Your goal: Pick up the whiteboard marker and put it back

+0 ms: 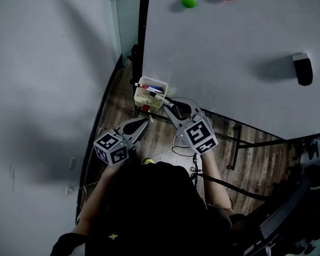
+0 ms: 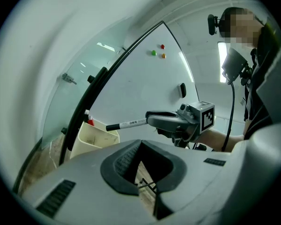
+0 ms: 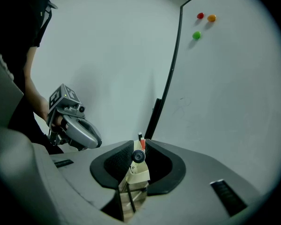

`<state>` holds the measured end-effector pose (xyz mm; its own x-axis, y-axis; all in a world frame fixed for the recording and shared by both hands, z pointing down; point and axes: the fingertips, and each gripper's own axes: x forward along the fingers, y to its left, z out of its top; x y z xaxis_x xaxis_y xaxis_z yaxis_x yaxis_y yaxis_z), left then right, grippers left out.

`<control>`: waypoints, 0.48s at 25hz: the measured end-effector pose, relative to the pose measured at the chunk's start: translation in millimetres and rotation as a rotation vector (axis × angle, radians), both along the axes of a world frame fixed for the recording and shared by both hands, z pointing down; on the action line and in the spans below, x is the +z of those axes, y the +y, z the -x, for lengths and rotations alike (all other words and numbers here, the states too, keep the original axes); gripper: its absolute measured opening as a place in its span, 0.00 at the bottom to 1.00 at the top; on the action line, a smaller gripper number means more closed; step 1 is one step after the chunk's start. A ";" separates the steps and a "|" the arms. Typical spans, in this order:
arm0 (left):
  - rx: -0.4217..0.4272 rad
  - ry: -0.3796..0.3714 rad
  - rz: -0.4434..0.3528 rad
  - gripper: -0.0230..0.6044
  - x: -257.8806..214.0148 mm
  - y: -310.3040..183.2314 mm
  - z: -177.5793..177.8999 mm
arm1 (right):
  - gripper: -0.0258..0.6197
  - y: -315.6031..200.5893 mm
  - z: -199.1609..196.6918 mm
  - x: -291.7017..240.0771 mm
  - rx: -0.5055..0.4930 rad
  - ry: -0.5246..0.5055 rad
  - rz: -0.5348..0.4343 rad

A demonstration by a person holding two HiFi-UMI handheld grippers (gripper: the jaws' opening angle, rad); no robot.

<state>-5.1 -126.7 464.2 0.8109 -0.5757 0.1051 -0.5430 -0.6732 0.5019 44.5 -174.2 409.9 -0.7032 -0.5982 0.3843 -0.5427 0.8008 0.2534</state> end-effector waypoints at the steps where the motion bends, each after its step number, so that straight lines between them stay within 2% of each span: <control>1: -0.001 0.001 0.003 0.07 0.6 -0.3 0.6 | 0.16 -1.4 0.2 0.1 0.002 -0.001 -0.001; 12: -0.013 0.003 0.029 0.07 5.9 -7.4 5.2 | 0.16 -19.8 0.0 0.8 0.016 -0.014 0.000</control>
